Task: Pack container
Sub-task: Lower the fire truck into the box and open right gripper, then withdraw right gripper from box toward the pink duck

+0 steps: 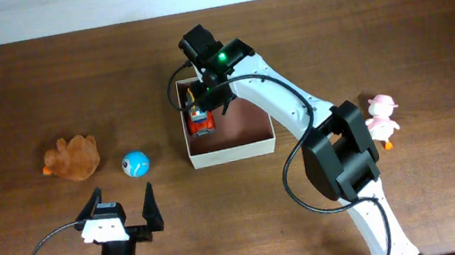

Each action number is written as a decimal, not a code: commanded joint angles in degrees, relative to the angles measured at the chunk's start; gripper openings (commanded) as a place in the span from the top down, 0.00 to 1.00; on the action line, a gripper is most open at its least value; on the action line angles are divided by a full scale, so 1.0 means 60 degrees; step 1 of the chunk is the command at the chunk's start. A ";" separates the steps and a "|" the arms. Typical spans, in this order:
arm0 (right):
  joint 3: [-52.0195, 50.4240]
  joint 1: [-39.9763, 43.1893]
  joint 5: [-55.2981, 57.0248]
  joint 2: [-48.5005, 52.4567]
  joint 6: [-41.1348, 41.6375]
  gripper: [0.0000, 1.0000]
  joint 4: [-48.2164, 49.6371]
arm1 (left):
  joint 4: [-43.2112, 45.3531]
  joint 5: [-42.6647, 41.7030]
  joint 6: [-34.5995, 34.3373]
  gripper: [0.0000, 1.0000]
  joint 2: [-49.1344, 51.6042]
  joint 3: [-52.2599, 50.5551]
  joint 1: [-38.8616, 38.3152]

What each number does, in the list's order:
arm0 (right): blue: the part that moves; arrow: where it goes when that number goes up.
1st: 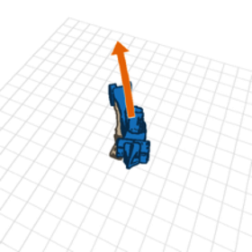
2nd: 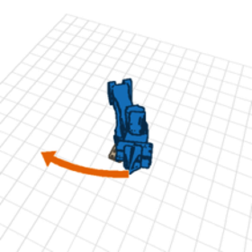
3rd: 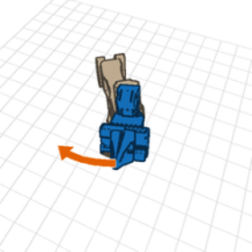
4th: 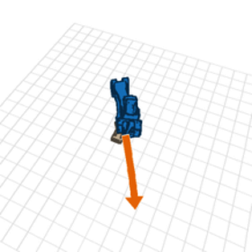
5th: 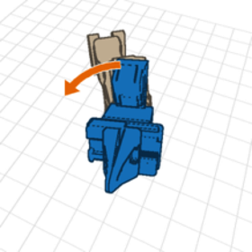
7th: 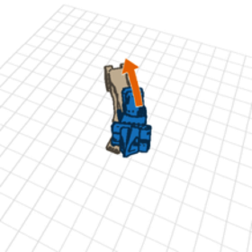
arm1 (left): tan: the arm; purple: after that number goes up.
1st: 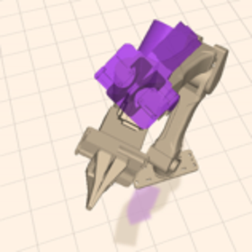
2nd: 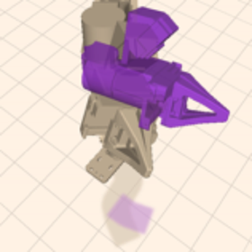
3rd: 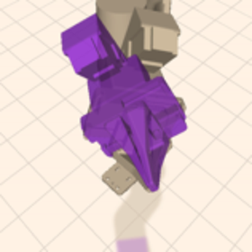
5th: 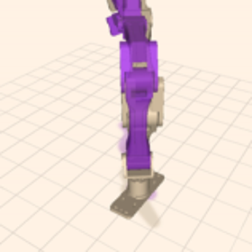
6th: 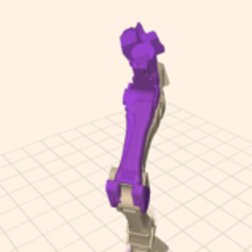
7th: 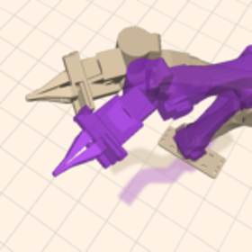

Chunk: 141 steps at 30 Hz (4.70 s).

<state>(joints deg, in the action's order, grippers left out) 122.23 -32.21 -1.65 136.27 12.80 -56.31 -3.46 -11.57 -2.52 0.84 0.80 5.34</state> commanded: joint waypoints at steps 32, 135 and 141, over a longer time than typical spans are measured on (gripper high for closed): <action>0.0069 0.0772 0.1399 0.0157 0.2313 0.72 -0.1198 | -0.0018 0.0069 0.0146 0.00 -0.0084 -0.0047 0.0069; -0.7894 0.7089 0.0586 -0.4758 -0.0186 0.26 -0.0845 | -0.0018 0.0069 0.0146 0.00 -0.0084 -0.0047 0.0069; -0.8040 0.7442 0.0437 -0.4758 -0.0601 0.27 -0.0357 | -0.0018 0.0069 0.0146 0.00 -0.0084 -0.0047 0.0069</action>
<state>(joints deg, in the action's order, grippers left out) 74.54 12.03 2.07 109.51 10.55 -59.44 -3.46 -11.57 -2.55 0.84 0.80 5.34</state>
